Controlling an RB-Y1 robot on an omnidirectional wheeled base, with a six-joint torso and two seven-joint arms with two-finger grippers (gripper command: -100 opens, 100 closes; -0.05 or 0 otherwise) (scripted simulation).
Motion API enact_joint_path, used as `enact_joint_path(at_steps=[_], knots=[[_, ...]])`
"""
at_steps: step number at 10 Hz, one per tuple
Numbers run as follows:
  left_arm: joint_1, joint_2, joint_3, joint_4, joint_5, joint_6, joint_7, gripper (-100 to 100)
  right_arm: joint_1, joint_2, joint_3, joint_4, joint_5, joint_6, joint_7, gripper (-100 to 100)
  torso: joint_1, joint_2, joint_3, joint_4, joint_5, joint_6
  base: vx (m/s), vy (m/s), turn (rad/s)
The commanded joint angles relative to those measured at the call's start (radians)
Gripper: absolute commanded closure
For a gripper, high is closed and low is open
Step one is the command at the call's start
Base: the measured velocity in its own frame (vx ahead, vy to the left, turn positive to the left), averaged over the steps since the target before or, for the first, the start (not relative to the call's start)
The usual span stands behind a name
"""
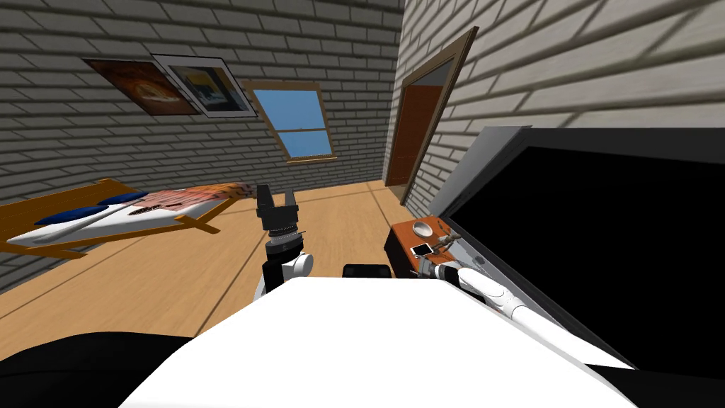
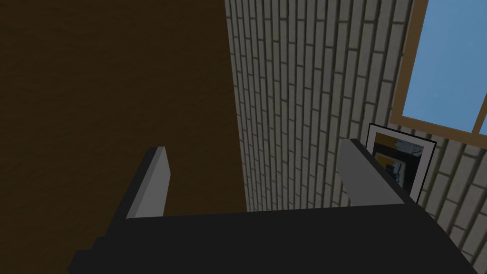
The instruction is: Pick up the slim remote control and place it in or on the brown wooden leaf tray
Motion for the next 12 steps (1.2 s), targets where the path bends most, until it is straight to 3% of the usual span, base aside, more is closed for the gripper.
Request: enact_joint_path(at_steps=[1, 6, 9, 11, 12], knots=[[0.000, 0.000, 0.000, 0.000, 0.000, 0.000, 0.000, 0, -0.011, -0.001, 0.008, 0.050, 0.018, -0.010, 0.033, -100, 0.000, 0.000, 0.000, 0.000, 0.000, 0.000, 0.037, -0.044, 0.091], [0.000, 0.000, 0.000, 0.000, 0.000, 0.000, 0.000, 0, -0.029, -0.038, 0.050, 0.146, 0.096, -0.006, 0.090, -100, 0.001, 0.000, 0.000, 0.000, 0.000, 0.000, 0.024, -0.037, 0.104], [0.000, 0.000, 0.000, 0.000, 0.000, 0.000, 0.000, 0, -0.044, -0.067, 0.090, 0.237, 0.165, -0.003, 0.145, -100, 0.000, 0.000, 0.000, 0.000, 0.000, 0.001, 0.026, -0.057, 0.125], [0.000, 0.000, 0.000, 0.000, 0.000, 0.000, 0.000, 0, -0.044, -0.067, 0.090, 0.249, 0.165, -0.003, 0.145, -100, 0.000, 0.000, 0.000, 0.000, 0.000, 0.001, 0.013, -0.037, 0.032], [0.000, 0.000, 0.000, 0.000, 0.000, 0.000, 0.000, 0, -0.050, -0.077, 0.110, 0.286, 0.195, -0.002, 0.171, -100, 0.002, 0.001, 0.001, 0.000, 0.000, 0.001, 0.006, -0.042, 0.129]])
